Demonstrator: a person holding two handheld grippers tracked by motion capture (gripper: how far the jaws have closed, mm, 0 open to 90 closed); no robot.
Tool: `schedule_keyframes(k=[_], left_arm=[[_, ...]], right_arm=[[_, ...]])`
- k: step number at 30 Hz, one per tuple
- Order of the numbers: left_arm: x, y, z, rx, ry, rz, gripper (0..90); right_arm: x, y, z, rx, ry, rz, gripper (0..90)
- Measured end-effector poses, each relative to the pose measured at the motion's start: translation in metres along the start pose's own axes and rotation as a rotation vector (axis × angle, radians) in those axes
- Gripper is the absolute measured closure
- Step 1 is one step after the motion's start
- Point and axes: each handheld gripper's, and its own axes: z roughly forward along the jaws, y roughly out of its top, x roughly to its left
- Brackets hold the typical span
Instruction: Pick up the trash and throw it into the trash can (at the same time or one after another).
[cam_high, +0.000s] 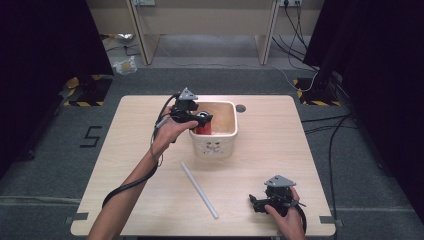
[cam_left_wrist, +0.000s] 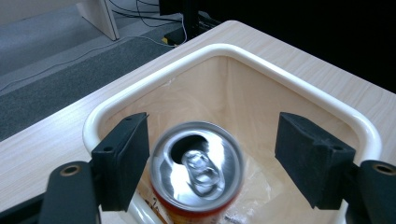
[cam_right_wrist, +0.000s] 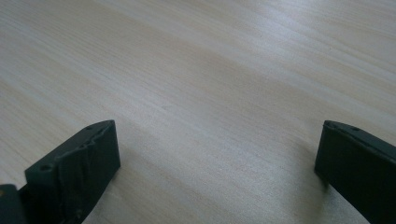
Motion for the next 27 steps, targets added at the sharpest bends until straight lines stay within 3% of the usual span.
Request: schedule_keyframes(k=[10, 21, 27], left_arm=[[-0.001, 0.003, -0.028, -0.029, -0.004, -0.018, 22.9], [-0.001, -0.009, -0.058, -0.055, -0.038, -0.048, 22.1], [-0.003, -0.015, -0.071, -0.065, -0.041, -0.043, 22.0]], right_arm=[[0.000, 0.000, 0.000, 0.000, -0.001, -0.001, 0.2], [0.000, 0.000, 0.000, 0.001, 0.000, 0.001, 0.2], [0.000, 0.000, 0.000, 0.000, -0.001, -0.001, 0.2]])
